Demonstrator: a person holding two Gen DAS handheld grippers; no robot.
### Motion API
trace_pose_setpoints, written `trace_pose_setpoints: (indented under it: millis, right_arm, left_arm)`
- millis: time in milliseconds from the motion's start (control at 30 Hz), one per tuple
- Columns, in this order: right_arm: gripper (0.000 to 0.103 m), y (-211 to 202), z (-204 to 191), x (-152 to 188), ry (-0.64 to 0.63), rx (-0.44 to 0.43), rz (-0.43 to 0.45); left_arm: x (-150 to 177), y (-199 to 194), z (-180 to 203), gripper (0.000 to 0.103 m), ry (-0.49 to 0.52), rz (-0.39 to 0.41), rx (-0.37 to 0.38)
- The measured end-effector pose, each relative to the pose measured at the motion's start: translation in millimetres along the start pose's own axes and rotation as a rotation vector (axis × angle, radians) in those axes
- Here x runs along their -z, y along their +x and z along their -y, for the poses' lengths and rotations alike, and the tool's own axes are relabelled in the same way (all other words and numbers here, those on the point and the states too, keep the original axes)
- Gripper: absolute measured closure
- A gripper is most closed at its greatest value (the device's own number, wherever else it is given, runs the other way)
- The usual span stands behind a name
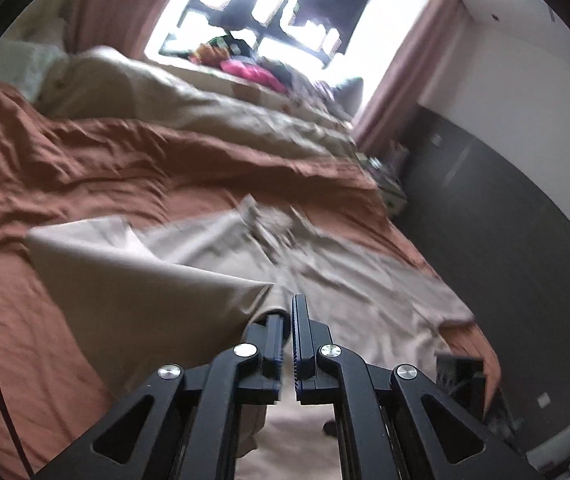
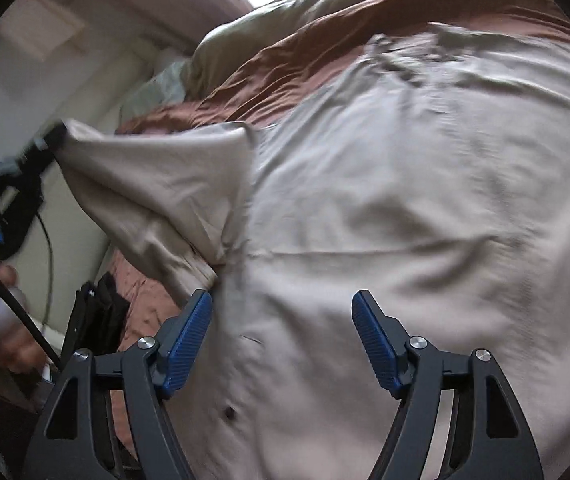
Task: Fold large clothes
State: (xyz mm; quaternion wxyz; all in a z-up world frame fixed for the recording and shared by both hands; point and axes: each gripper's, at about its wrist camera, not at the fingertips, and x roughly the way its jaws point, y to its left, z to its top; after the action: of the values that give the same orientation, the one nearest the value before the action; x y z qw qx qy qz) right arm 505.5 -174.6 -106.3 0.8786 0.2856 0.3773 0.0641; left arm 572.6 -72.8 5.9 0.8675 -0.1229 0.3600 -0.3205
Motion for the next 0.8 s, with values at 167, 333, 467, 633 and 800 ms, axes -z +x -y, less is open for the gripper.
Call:
trace_pose_setpoints:
  millis: [167,333,467,633,800]
  right_arm:
    - [0.032,-38,34,19,0.046,0.058,0.026]
    - [0.032,-80,45,36,0.071,0.087,0.046]
    - [0.032,-103,42,45,0.078,0.085,0.07]
    - [0.032,-114,16,52,0.011,0.073,0.105]
    - [0.032,-101,-23,56,-0.115,0.05,0.091]
  left_arm:
    - [35,45,10,0.036,-0.076,-0.162,0.057]
    - [61,48,18,0.017,-0.114,-0.209,0.1]
    - [71,31,18,0.017,-0.127,-0.222,0.137]
    - [80,-11,11,0.017,-0.096,-0.179,0.108]
    - [91,-51,-20,0.017,-0.089,-0.114,-0.102]
